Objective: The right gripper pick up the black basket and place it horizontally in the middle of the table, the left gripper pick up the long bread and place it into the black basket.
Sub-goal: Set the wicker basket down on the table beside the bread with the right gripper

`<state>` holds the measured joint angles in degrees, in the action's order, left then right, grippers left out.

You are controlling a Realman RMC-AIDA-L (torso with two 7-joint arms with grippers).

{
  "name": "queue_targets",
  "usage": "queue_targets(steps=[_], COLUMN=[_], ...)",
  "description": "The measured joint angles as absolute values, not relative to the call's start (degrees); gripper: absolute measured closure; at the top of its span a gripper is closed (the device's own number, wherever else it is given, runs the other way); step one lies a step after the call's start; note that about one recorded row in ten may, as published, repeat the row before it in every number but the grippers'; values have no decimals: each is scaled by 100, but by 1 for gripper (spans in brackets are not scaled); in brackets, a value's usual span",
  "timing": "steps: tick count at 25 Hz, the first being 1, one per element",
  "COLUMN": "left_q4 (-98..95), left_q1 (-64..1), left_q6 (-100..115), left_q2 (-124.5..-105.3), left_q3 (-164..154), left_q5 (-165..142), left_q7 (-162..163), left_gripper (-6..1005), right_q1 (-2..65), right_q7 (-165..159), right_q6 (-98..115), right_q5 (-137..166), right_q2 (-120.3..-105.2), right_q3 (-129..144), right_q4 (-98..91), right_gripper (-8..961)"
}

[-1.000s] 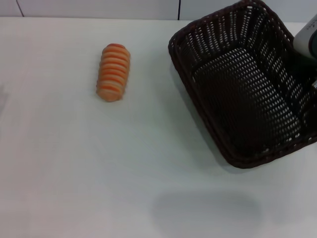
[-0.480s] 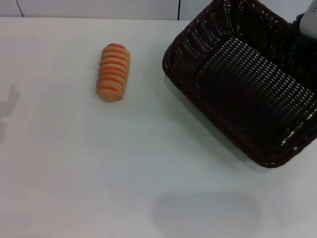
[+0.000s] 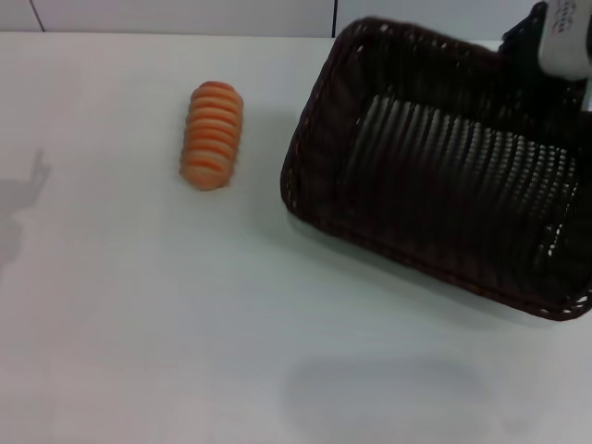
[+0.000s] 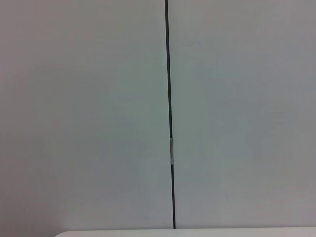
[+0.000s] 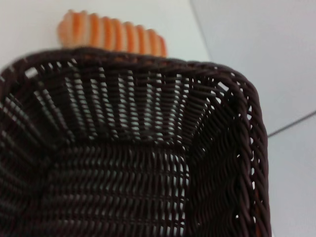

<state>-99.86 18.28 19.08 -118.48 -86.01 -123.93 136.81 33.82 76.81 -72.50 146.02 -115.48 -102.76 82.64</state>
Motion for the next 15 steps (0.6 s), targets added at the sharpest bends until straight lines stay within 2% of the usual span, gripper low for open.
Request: queue_targets(steps=[8,15], left_q4=[-9935,-9749], left_q1=[1694,1616], left_q6=[1864,1649], left_q2=[-11847,-11847], left_q3=[-8677,-8848], left_q5=[-12392,-12392], left_q7=[13685,13685], left_gripper=[201,202], right_q1=[3735,3960], right_q7=[8187,8384], right_q6=[-7122,-7091], right_q5=[14592,14465], right_q2=[-11663,-11663], right_q3=[-10273,-10080], right_q4=[7700,7494], right_gripper=[728,711])
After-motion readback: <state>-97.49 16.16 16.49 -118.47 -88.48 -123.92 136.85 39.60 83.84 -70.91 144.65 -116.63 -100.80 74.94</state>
